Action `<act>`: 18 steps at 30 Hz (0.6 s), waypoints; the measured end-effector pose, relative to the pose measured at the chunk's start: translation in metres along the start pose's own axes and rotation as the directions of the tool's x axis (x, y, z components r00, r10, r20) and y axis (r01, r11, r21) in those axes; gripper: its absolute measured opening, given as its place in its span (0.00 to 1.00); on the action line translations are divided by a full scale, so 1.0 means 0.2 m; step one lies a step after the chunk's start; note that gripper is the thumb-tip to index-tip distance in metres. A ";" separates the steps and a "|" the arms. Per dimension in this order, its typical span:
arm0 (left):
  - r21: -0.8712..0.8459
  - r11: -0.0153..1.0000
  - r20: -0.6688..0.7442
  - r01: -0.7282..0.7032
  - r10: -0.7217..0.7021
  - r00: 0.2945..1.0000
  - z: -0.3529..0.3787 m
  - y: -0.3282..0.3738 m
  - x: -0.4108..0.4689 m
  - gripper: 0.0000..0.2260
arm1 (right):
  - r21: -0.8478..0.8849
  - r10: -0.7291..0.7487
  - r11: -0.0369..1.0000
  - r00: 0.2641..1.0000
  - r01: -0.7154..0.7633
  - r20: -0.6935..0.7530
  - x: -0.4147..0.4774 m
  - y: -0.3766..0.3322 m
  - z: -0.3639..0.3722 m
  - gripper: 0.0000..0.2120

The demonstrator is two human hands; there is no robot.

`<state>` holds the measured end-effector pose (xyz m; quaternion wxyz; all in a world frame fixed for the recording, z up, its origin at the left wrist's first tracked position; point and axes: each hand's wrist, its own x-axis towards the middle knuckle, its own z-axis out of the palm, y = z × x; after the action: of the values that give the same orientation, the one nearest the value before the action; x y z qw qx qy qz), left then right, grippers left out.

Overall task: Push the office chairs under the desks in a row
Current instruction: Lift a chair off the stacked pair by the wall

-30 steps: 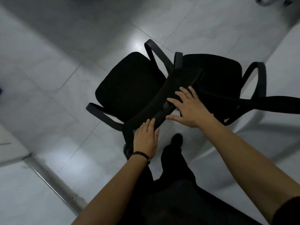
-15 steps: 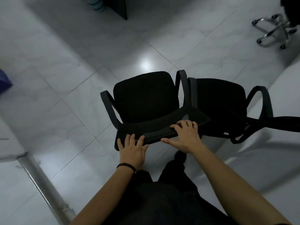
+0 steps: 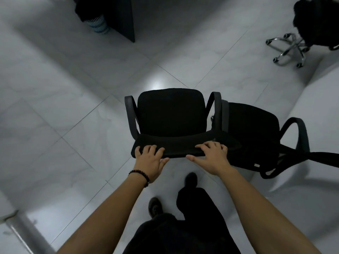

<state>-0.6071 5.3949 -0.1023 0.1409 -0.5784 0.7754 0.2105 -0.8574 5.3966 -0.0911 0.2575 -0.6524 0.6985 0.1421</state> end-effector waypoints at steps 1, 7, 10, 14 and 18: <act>0.020 1.000 -0.007 -0.014 0.014 1.000 -0.04 -0.02 0.07 0.24 | 0.005 0.008 1.000 1.000 -0.008 -0.009 0.06 -0.01 -0.02 0.40; 0.048 0.998 0.006 -0.041 0.041 0.999 -0.28 -0.08 0.60 0.24 | 0.033 0.025 0.999 0.994 -0.022 -0.103 0.51 0.04 -0.24 0.40; 0.038 0.999 -0.007 -0.022 0.022 1.000 -0.44 0.00 0.95 0.23 | -0.007 0.036 0.999 0.994 -0.037 -0.104 0.85 0.17 -0.45 0.40; 0.014 1.000 -0.001 -0.003 0.003 1.000 -0.63 0.05 1.30 0.24 | -0.078 0.004 0.997 0.997 -0.011 -0.082 1.20 0.26 -0.73 0.42; -0.031 0.999 0.005 0.017 -0.017 1.000 -0.88 0.07 1.72 0.24 | -0.057 -0.012 0.998 0.997 0.008 -0.071 1.57 0.33 -1.04 0.41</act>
<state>-0.7172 5.0239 -0.1060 0.1353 -0.5868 0.7667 0.2226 -0.9644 5.0298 -0.0991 0.2145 -0.6674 0.6998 0.1372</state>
